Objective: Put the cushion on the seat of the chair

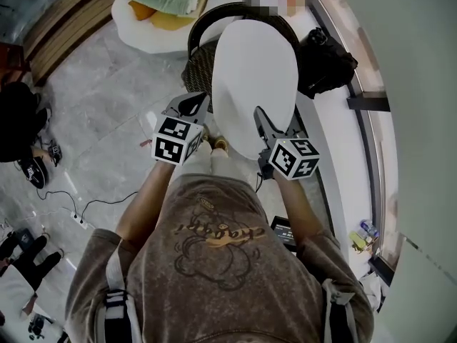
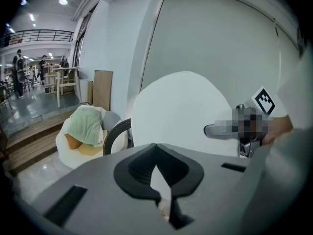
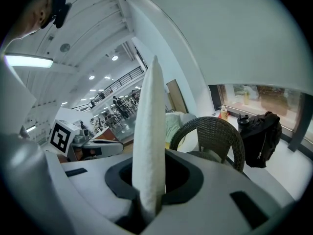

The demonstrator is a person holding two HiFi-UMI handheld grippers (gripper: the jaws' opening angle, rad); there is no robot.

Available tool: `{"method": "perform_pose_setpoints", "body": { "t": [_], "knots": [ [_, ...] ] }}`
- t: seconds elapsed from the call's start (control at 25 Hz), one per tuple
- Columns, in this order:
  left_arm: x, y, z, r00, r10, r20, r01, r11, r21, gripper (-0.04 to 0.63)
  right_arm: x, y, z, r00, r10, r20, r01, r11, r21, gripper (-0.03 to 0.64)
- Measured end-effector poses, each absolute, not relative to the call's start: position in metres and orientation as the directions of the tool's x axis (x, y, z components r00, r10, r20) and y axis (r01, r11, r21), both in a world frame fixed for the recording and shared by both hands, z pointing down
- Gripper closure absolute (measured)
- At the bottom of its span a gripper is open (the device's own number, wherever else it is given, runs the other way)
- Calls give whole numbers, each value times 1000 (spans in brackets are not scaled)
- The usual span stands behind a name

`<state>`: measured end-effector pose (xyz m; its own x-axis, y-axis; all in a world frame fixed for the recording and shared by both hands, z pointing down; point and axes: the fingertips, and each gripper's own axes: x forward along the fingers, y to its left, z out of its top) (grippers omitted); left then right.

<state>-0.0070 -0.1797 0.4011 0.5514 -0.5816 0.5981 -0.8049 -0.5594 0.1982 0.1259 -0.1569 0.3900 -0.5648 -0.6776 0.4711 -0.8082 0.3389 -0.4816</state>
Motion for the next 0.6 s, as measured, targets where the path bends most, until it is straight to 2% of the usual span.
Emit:
{"method": "perform_pose_setpoints", "body": {
  "t": [0.6],
  "knots": [
    [-14,-230,459,554,-545,630,-800,-558,221,591,117,-206,450,-546,-667,507,-822,309,-478,545]
  ]
}}
